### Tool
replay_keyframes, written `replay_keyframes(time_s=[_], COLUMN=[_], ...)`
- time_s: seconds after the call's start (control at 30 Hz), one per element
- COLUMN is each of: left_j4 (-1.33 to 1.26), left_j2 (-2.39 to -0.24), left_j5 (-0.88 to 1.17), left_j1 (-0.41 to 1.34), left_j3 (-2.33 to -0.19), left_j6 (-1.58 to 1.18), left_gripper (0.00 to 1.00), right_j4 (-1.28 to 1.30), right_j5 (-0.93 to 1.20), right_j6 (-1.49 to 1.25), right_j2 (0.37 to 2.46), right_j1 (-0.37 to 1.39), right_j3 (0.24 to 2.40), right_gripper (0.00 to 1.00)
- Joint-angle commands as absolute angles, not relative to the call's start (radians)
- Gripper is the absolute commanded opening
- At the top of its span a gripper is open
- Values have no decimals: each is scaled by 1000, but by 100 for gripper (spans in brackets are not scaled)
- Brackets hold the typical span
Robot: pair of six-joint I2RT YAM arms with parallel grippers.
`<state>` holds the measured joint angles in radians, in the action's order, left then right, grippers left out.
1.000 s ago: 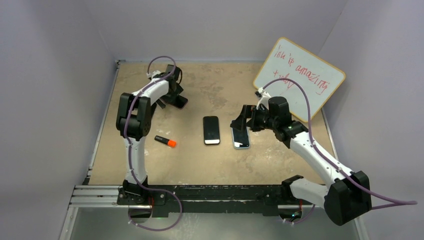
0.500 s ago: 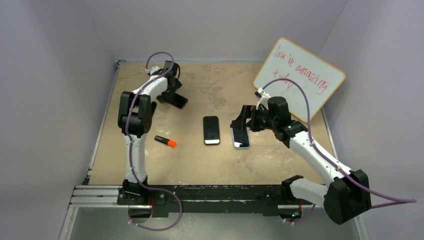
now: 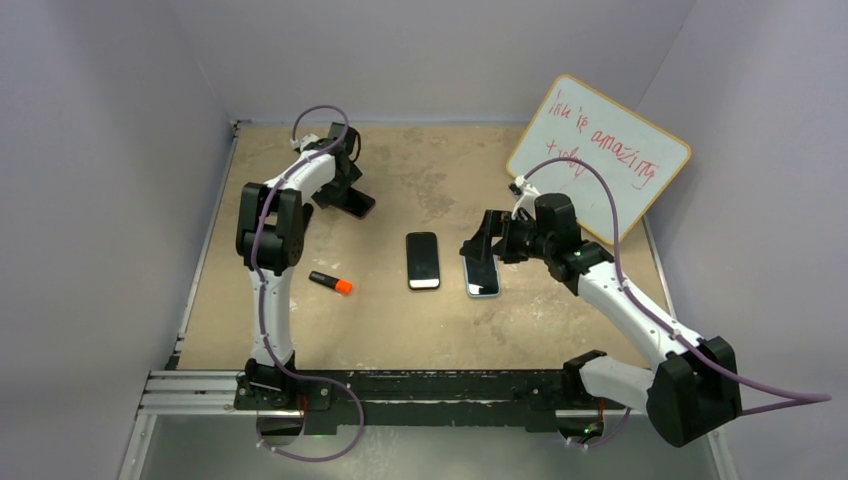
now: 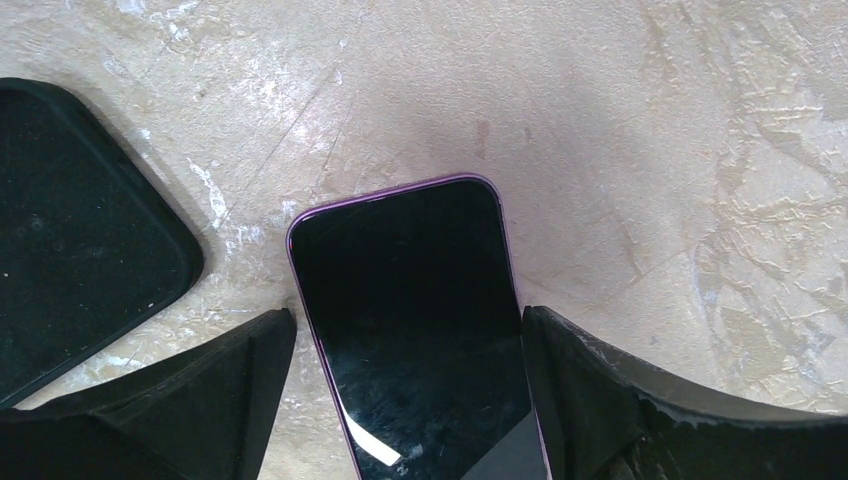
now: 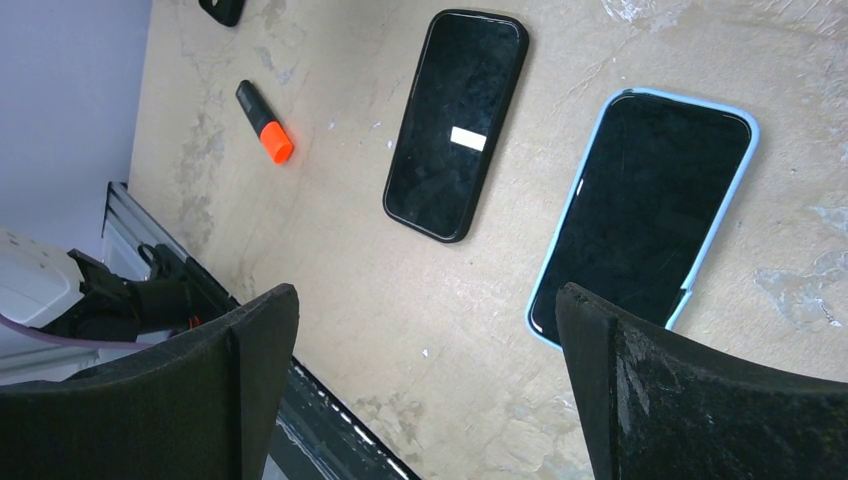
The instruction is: Put the phone into the phone case
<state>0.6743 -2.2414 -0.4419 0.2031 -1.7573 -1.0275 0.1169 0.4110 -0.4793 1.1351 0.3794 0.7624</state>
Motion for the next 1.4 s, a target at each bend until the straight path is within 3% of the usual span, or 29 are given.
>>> replay_keyframes(time_s=[0.0,0.2,0.5,0.73,0.97,1.37], left_j4=[755,682,504,449,460,704], left_j2=[-2248,-2204,-2075,-2049,-2075,-2169], left_j5=[-386,-343,-209,-105,-131,-300], left_j1=[201,218,259,290,295,296], left_j3=[-1708,-1644,-1397,-1322,-1336,-1566], left_j6=[-1009,-906,-865,-838,-821,-1088], left_gripper=[86,79,76,73,92,92], right_j4=[97,54,-24,-85,-119,-110], right_j5=[416,479,515,505,498,485], right_j6=[-472,-505,-562,-632,-671,-674], right_j2=[1096,1066,1049,1056,1094,1112], right_j1=[383,383,391,404,444,467], right_j3=[740,721,675,654,674,693], right_gripper=[99,99,99,96,96,96])
